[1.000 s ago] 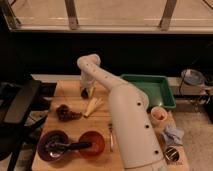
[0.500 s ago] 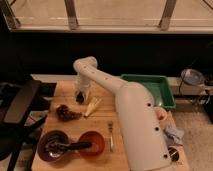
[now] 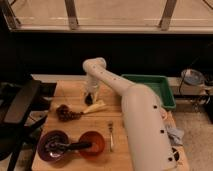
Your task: Wipe table surface with eraser
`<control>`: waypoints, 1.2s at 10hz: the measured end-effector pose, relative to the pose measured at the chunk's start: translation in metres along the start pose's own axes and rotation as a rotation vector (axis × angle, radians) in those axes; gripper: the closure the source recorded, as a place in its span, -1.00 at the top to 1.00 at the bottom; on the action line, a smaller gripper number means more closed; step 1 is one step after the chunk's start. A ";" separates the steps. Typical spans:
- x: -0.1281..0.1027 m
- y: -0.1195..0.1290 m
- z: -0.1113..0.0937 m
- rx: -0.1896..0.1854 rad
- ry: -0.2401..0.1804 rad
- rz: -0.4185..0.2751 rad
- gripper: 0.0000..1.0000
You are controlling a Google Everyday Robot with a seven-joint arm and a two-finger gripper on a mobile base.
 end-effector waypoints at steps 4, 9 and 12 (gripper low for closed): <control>0.037 -0.031 -0.004 -0.022 0.017 -0.027 -1.00; 0.009 -0.077 -0.016 0.002 0.049 -0.168 -1.00; -0.033 -0.079 -0.014 0.019 0.027 -0.235 -1.00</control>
